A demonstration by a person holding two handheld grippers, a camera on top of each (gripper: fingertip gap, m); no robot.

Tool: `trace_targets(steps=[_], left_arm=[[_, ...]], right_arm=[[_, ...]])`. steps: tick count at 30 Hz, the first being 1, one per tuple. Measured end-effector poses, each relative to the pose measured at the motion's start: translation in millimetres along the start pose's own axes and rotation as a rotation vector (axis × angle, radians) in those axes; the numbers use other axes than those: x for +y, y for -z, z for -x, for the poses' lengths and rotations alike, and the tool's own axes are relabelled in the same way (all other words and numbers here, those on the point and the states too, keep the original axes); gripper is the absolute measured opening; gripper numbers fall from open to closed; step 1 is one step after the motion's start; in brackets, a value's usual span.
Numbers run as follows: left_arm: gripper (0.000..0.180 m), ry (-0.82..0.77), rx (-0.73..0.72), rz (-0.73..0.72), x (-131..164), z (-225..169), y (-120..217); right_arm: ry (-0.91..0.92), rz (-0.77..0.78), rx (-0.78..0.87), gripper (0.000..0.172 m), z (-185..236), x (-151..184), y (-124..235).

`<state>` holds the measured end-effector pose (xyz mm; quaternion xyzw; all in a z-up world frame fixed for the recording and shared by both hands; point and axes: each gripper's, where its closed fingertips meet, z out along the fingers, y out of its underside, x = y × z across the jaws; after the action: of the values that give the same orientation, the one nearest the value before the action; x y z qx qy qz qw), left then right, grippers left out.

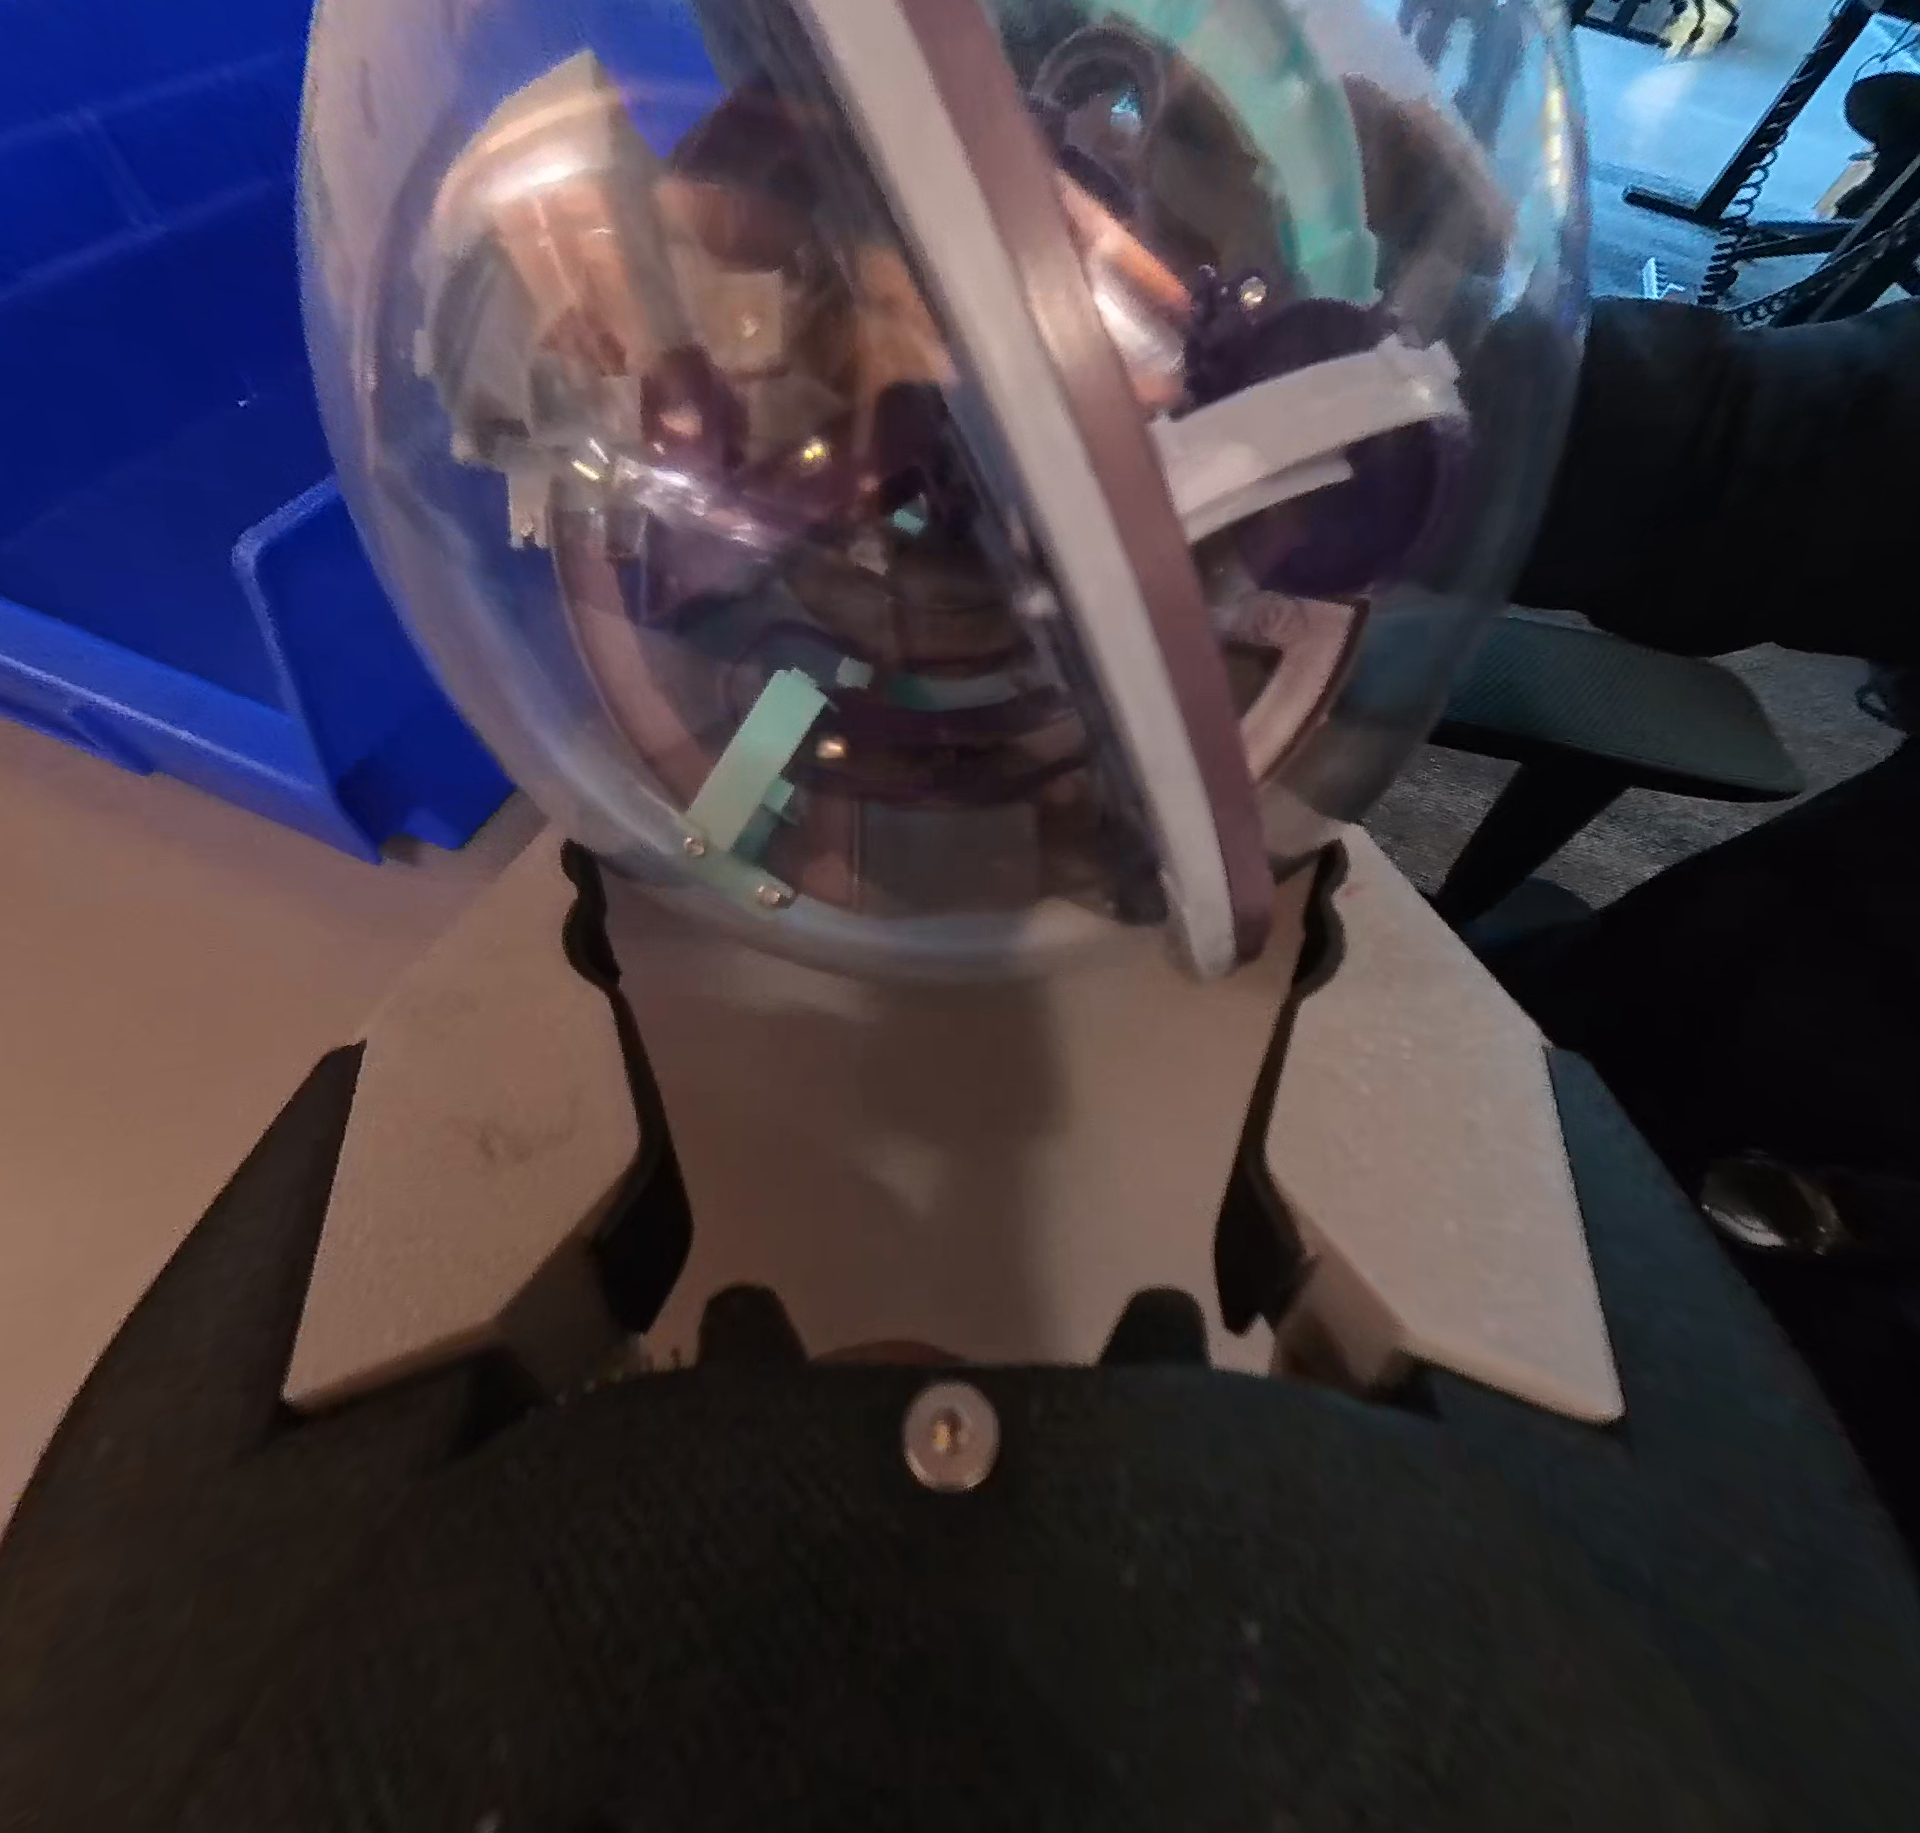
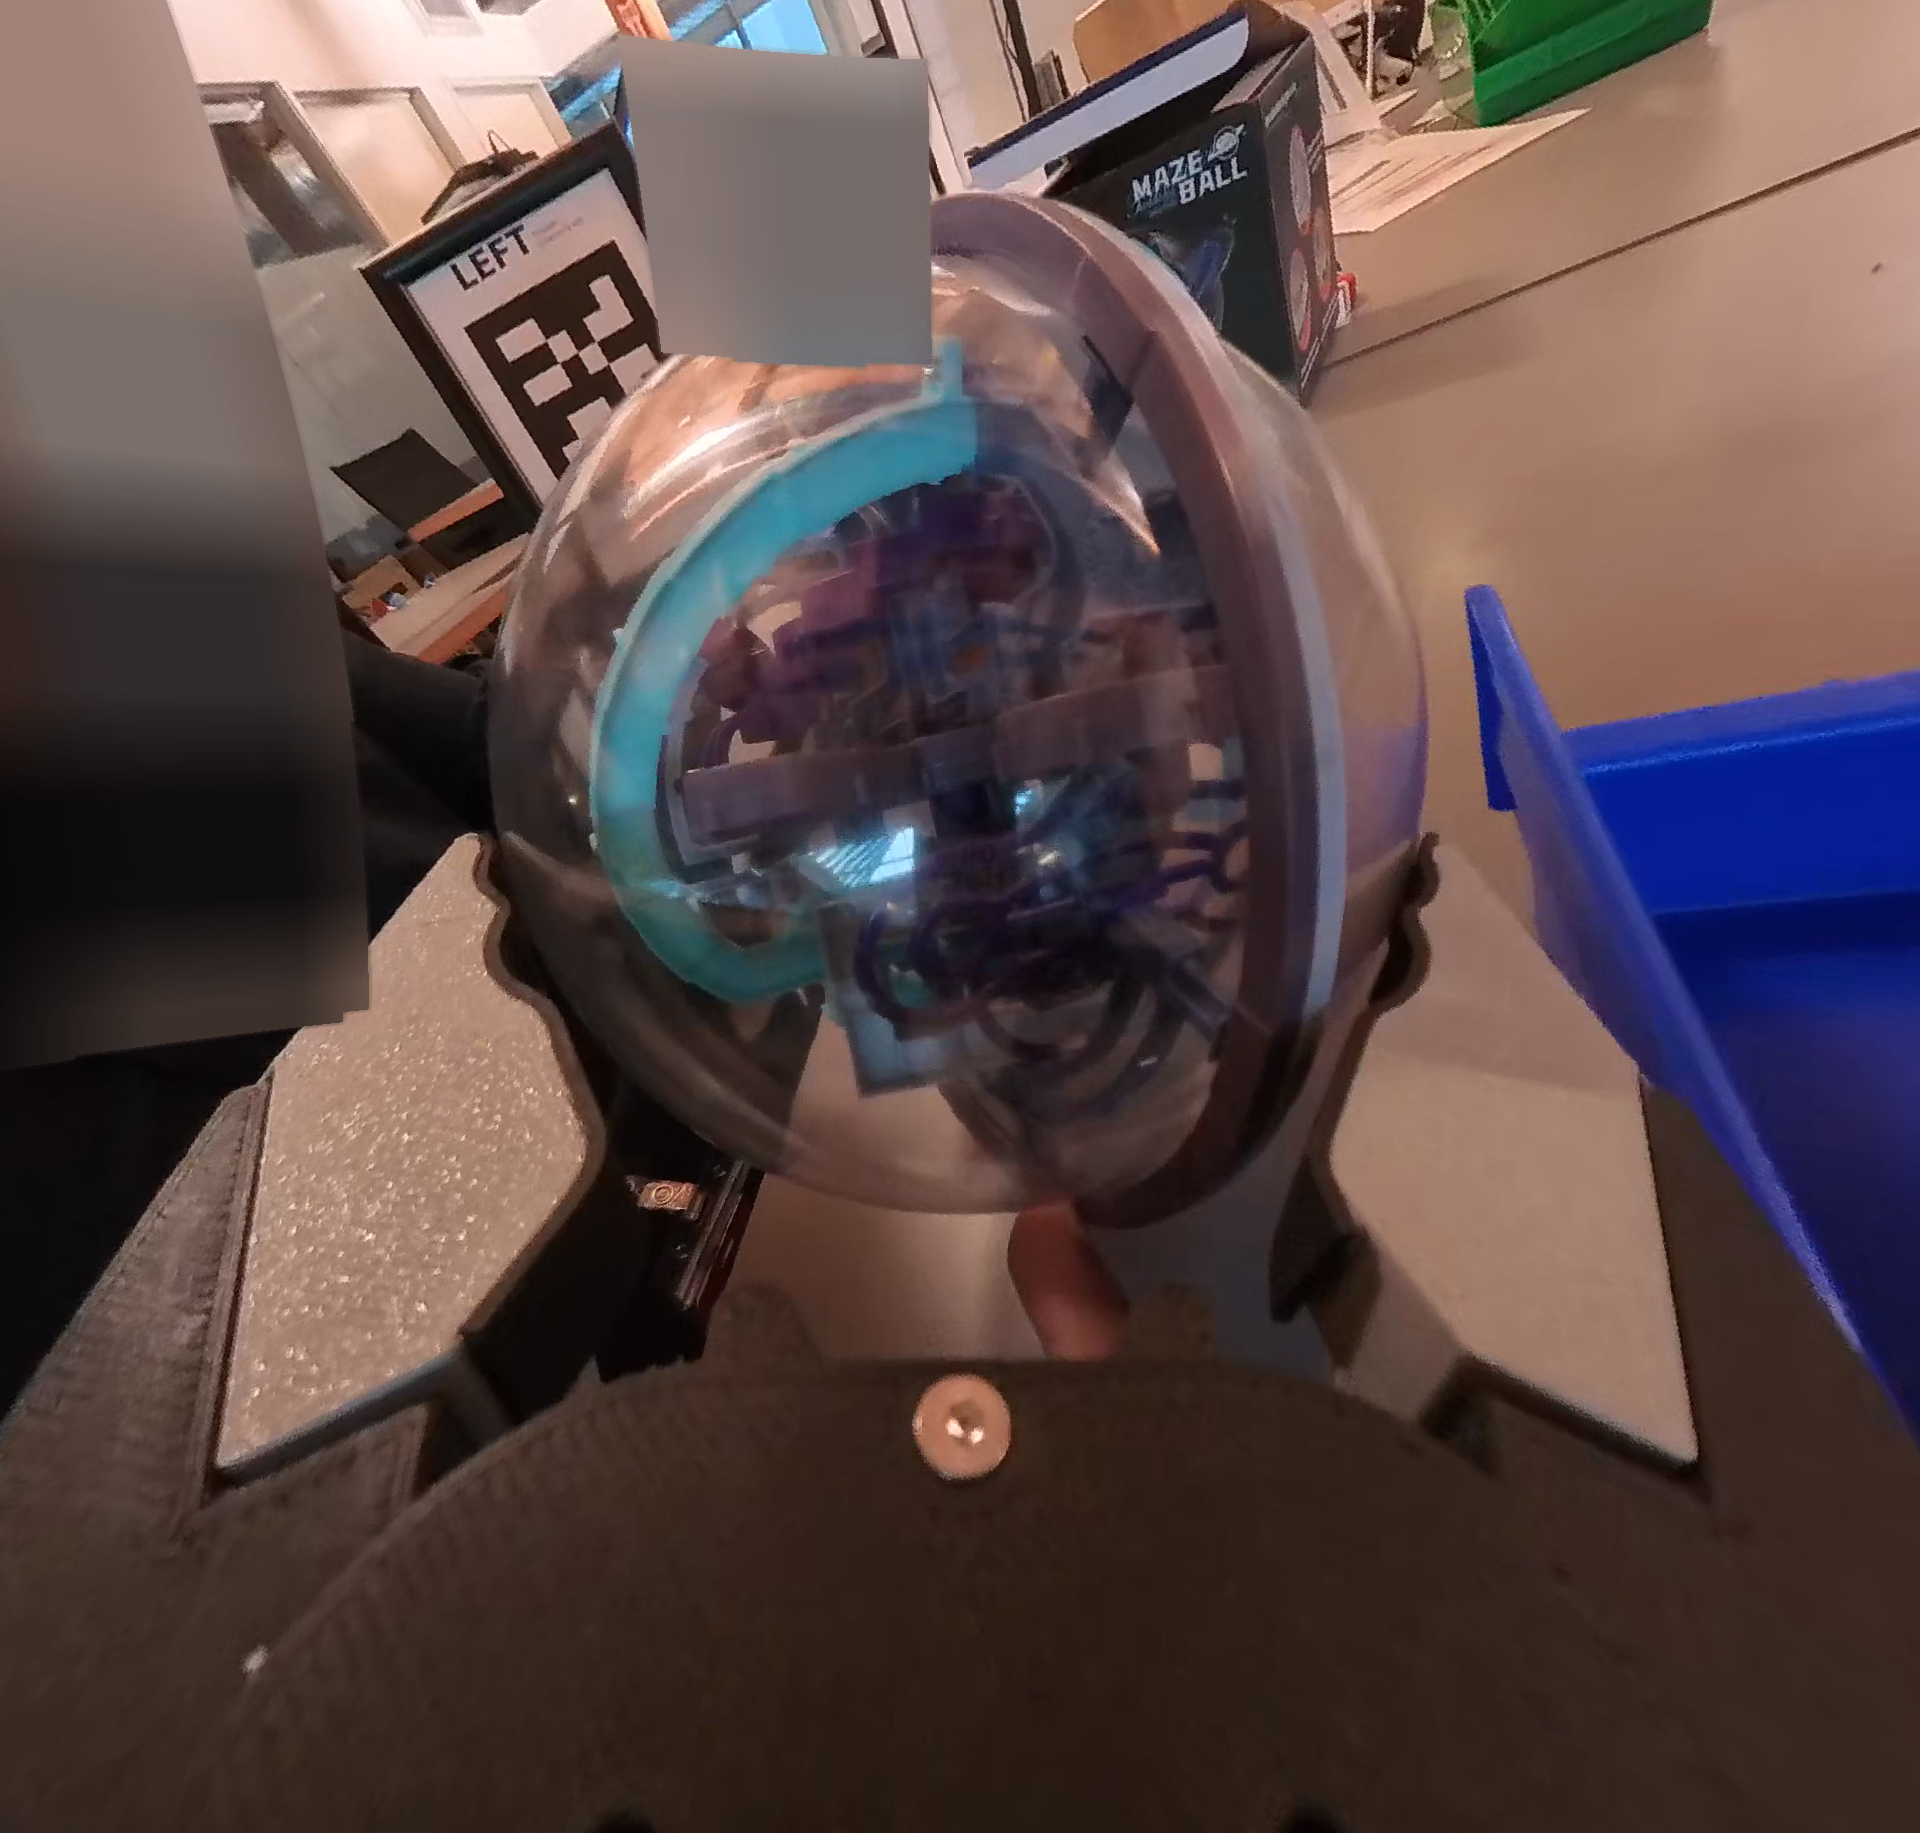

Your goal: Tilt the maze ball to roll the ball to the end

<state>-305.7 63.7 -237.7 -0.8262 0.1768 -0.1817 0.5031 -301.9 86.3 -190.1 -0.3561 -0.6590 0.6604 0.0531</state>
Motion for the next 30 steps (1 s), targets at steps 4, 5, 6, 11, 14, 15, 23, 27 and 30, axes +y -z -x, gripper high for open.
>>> trace_targets(steps=[4,5,6,11,14,15,23,27,30], left_arm=[[0.131,0.029,0.016,0.004,3.2,-0.9,-2.6],[0.131,0.036,0.022,0.003,3.7,-1.0,-3.0],[0.131,0.04,0.025,0.002,4.0,-0.9,-3.2],[0.131,0.08,0.049,0.006,5.6,-2.6,-3.8],[0.131,0.068,0.044,0.034,11.2,-3.1,-5.8],[0.131,0.059,0.042,0.05,13.9,-4.0,-7.0],[0.13,-0.017,0.011,0.163,36.1,-9.8,-14.7],[0.131,-0.044,-0.016,0.208,47.5,-8.6,-18.2],[0.127,-0.071,-0.043,0.206,49.2,-6.3,-17.0]], right_arm=[[-0.033,0.004,0.002,0.157,-1.8,2.3,0.3],[-0.041,0.007,0.004,0.157,-2.4,2.8,0.3],[-0.047,0.007,0.005,0.157,-2.8,3.3,0.3],[-0.1,0.0,-0.003,0.157,-4.5,6.6,0.5],[-0.132,0.001,-0.007,0.156,-5.6,9.2,0.4],[-0.143,-0.002,-0.009,0.156,-5.9,9.6,0.7],[-0.304,0.017,-0.027,0.157,-3.5,22.2,0.5],[-0.349,0.071,-0.002,0.156,-6.5,35.0,0.1],[-0.408,0.075,-0.011,0.158,-7.7,38.4,0.8]])
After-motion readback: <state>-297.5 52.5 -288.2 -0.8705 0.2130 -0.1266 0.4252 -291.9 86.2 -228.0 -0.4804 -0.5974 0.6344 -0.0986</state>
